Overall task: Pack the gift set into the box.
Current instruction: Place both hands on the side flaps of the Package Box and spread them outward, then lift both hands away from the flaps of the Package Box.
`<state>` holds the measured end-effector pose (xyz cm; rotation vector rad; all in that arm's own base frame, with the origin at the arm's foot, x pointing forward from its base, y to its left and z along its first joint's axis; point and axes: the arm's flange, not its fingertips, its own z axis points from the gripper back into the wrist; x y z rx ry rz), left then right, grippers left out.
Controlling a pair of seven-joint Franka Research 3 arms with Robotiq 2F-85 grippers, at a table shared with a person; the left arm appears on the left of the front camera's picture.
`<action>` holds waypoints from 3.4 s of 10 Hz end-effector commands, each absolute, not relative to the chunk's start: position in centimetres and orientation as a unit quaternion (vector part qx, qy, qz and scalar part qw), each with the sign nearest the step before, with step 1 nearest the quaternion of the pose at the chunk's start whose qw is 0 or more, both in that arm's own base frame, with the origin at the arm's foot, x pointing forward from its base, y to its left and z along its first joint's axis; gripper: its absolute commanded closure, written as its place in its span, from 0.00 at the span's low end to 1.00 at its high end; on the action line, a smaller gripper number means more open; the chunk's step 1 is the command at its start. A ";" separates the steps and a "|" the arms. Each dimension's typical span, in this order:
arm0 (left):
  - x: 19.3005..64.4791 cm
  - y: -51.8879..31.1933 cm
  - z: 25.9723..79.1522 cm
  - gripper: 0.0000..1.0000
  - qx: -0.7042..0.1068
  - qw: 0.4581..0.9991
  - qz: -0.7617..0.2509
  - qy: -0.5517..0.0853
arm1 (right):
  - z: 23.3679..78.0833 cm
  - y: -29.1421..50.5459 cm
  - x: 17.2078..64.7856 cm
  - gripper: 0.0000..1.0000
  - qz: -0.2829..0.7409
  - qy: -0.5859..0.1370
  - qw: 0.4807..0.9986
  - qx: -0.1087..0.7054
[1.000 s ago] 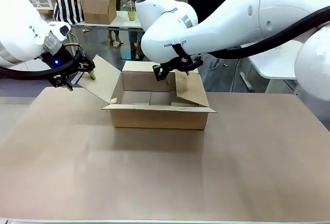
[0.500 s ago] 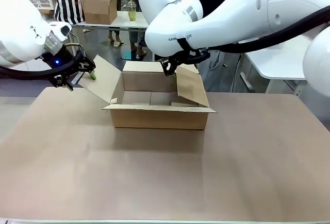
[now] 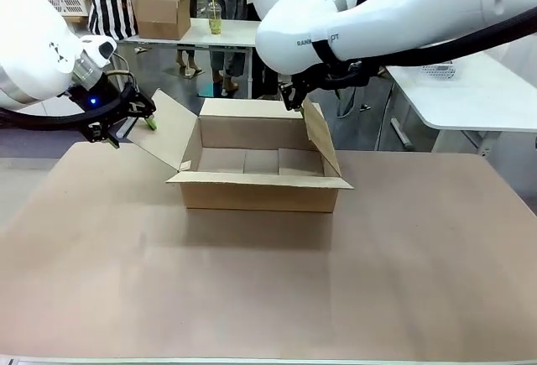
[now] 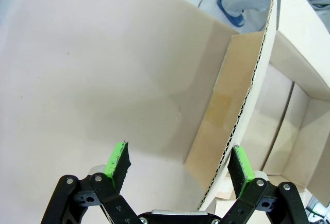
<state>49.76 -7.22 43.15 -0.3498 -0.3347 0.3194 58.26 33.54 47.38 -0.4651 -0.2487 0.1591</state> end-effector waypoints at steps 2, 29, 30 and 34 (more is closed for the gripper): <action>49.7 -7.2 43.3 0.00 -0.164 0.958 0.164 -0.170 | 47.3 28.7 55.3 0.00 0.073 -0.116 0.973 -0.188; 49.7 -7.2 43.3 0.00 -0.164 0.958 0.164 -0.170 | 45.2 14.8 51.6 0.00 0.001 -0.226 0.974 0.007; 49.7 -7.2 43.3 0.00 -0.164 0.958 0.164 -0.170 | 45.2 14.8 51.6 0.00 0.001 -0.226 0.974 0.007; 49.7 -7.2 43.3 0.00 -0.164 0.958 0.164 -0.170 | 45.2 14.8 51.6 0.00 0.001 -0.226 0.974 0.007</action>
